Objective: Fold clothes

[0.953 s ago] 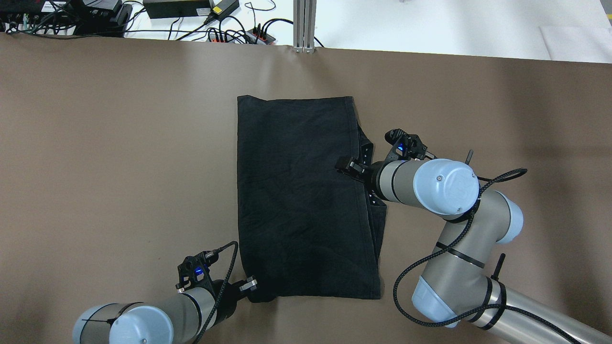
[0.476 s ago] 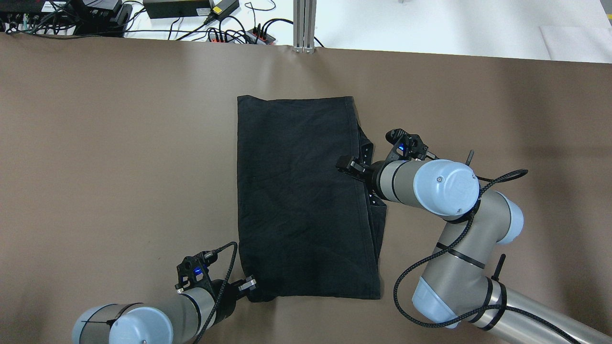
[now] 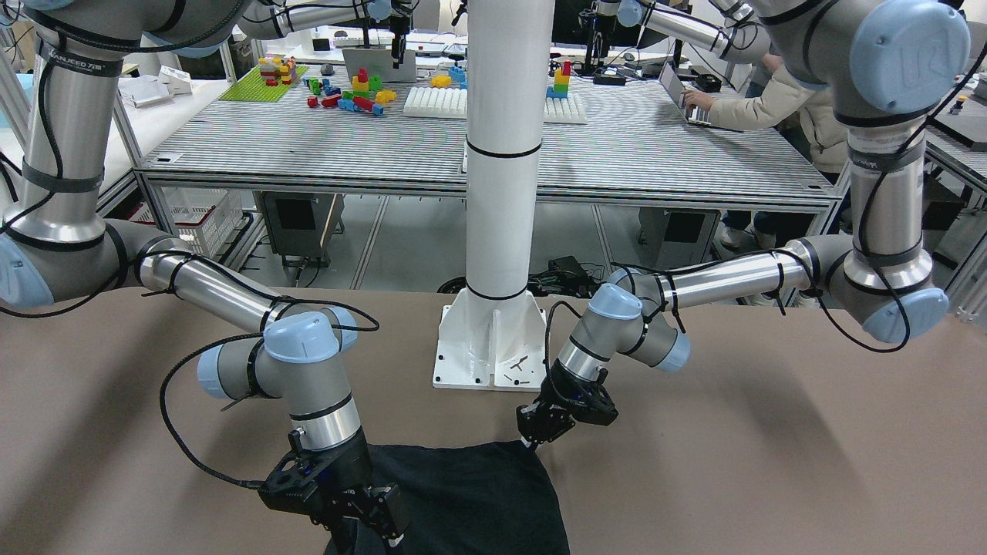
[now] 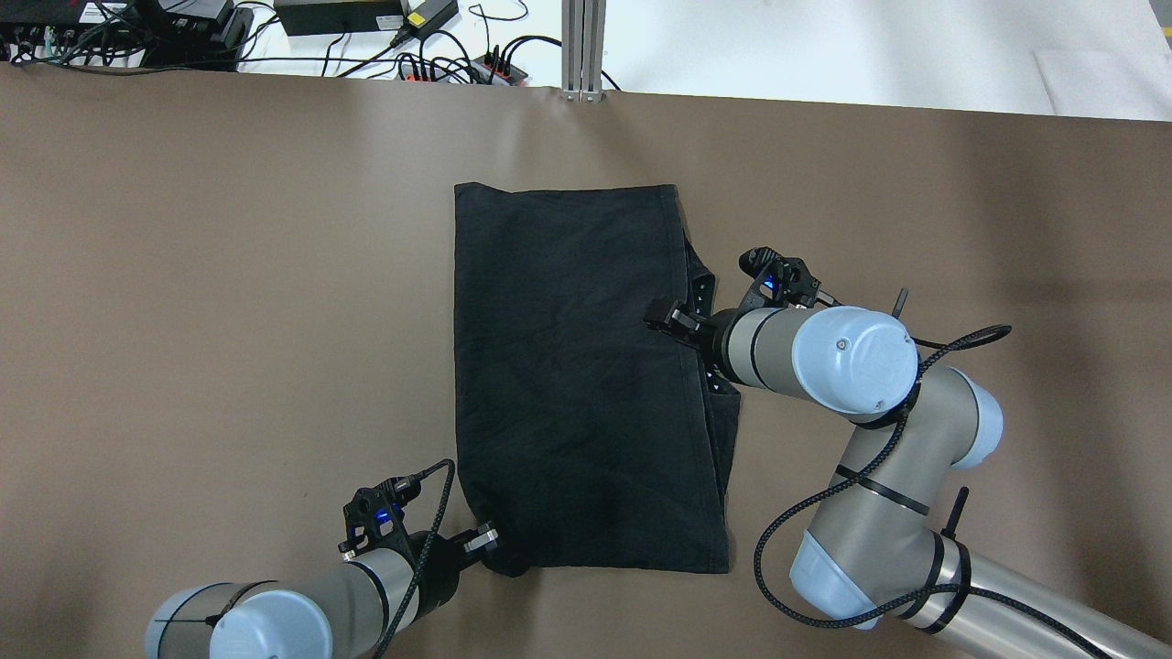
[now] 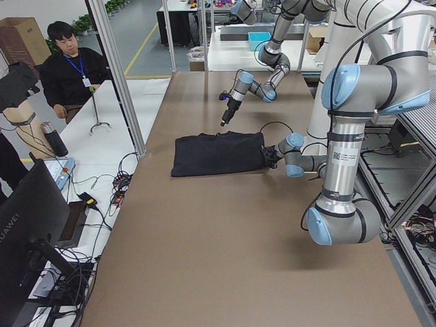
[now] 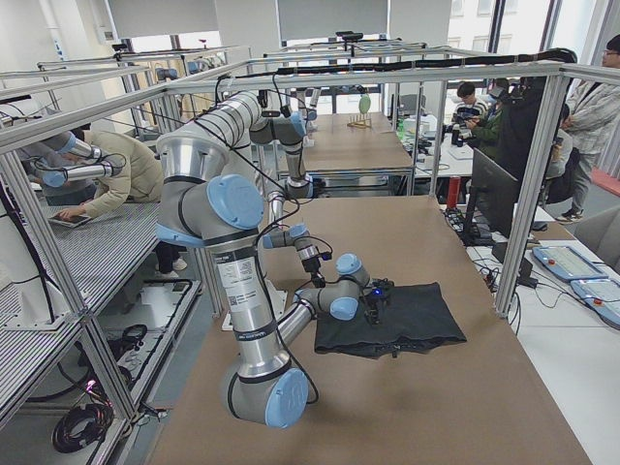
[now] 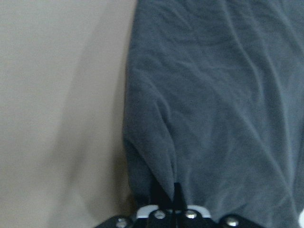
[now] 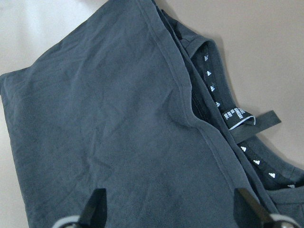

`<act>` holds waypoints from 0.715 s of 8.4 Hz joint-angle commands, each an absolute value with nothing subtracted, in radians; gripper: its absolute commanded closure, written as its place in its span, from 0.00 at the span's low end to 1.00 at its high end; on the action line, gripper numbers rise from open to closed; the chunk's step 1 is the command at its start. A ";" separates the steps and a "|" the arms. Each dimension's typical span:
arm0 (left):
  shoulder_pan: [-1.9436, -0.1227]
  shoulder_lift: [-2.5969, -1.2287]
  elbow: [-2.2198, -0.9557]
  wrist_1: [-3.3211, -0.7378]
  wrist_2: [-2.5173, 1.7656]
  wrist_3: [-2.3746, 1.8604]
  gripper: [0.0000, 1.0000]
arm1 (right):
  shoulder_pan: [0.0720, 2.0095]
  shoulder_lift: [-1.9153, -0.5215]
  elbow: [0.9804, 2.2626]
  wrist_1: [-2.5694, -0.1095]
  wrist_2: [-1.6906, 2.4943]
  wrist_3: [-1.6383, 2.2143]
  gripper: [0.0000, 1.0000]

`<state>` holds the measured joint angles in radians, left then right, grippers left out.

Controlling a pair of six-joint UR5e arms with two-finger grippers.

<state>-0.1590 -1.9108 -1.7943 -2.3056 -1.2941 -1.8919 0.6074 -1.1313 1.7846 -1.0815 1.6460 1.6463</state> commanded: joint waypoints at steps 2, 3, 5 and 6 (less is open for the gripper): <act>-0.166 -1.980 -1.799 -2.524 -1.123 -1.899 1.00 | 0.606 -1.132 1.782 -1.081 1.646 1.644 0.06; -0.167 -1.988 -1.796 -2.595 -1.114 -1.899 1.00 | 0.601 -1.138 1.782 -1.081 1.647 1.644 0.06; -0.167 -1.996 -1.792 -2.677 -1.082 -1.899 1.00 | 0.580 -1.152 1.775 -1.081 1.647 1.640 0.06; -0.169 -1.996 -1.790 -2.677 -1.074 -1.898 1.00 | 0.577 -1.152 1.773 -1.081 1.647 1.641 0.06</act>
